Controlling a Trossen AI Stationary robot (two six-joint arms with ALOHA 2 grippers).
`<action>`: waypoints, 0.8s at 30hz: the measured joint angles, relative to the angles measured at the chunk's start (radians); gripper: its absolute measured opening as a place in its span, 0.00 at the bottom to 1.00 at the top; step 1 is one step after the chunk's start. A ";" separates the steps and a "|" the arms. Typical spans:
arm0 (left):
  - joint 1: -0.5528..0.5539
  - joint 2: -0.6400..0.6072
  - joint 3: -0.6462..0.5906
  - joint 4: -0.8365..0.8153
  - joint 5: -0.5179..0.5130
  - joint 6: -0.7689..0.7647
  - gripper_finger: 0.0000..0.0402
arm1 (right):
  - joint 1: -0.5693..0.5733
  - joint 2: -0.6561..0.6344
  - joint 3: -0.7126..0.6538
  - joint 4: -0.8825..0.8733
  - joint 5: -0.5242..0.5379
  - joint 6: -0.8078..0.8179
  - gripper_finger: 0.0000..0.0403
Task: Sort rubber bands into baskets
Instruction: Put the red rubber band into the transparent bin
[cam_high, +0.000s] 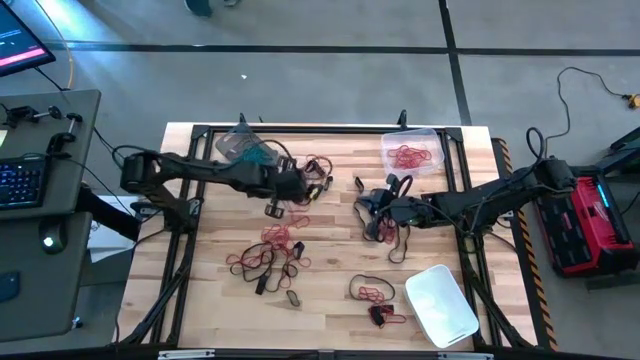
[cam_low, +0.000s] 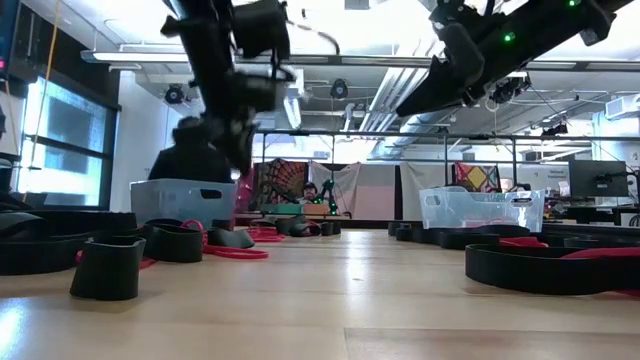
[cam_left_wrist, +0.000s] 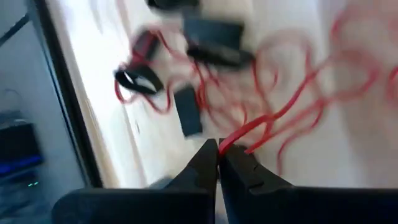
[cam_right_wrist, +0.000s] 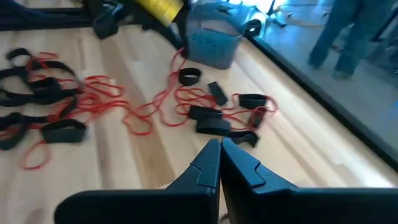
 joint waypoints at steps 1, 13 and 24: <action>0.000 -0.015 0.008 0.008 0.022 -0.030 0.00 | 0.000 0.000 -0.003 0.002 -0.018 0.003 0.00; -0.003 -0.084 0.032 0.231 0.184 -0.276 0.00 | 0.000 0.046 -0.186 0.444 -0.101 0.027 0.01; -0.035 -0.080 0.032 0.406 0.211 -0.337 0.00 | -0.019 0.277 -0.039 0.529 -0.090 0.006 0.39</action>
